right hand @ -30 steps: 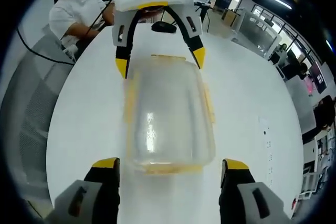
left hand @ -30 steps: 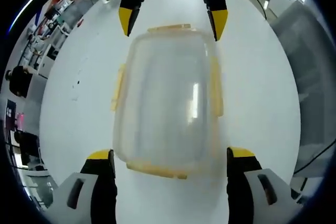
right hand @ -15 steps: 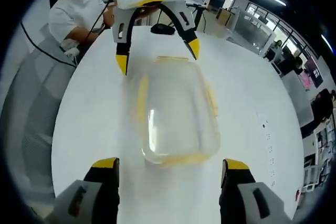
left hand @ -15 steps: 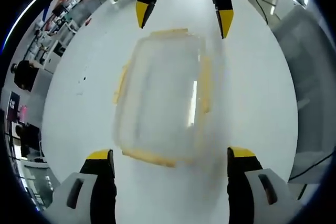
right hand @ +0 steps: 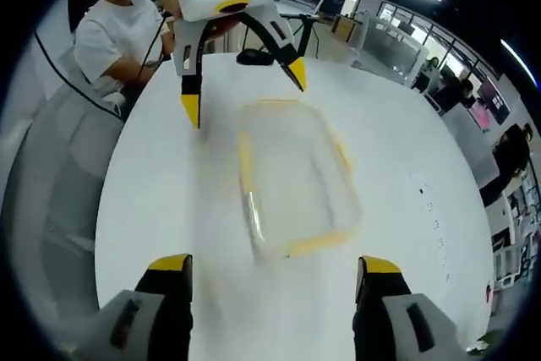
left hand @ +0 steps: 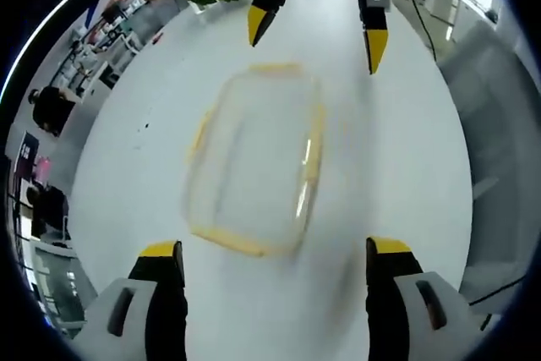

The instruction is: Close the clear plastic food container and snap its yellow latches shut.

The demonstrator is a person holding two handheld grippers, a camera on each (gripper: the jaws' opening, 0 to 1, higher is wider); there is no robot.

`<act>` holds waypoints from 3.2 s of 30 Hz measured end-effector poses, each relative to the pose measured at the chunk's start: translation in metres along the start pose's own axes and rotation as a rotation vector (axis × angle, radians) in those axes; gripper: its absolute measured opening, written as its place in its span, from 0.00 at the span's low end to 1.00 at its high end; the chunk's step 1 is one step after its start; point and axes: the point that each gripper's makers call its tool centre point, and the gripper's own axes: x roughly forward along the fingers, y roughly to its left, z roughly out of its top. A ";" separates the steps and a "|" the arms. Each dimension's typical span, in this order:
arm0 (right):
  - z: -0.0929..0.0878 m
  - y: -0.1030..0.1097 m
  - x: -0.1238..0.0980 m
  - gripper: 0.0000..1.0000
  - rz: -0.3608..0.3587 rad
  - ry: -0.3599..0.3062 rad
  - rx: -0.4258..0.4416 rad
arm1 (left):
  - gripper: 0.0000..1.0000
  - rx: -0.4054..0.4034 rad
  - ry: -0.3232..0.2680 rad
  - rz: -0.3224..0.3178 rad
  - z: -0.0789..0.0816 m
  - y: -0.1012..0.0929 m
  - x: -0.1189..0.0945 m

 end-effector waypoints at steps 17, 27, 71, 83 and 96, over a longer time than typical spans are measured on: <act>0.000 0.026 -0.017 0.80 -0.103 -0.116 0.159 | 0.87 -0.131 -0.128 0.093 -0.003 -0.023 -0.025; -0.015 0.054 -0.019 0.83 -0.142 -0.156 0.252 | 0.89 -0.189 -0.169 0.134 -0.012 -0.042 -0.033; -0.064 0.129 -0.054 0.99 -0.280 -0.286 0.517 | 0.97 -0.508 -0.315 0.225 -0.052 -0.142 -0.066; -0.067 0.137 -0.055 0.96 -0.296 -0.311 0.539 | 0.94 -0.565 -0.352 0.252 -0.055 -0.145 -0.069; -0.065 0.138 -0.054 0.95 -0.299 -0.318 0.540 | 0.93 -0.567 -0.359 0.240 -0.051 -0.149 -0.064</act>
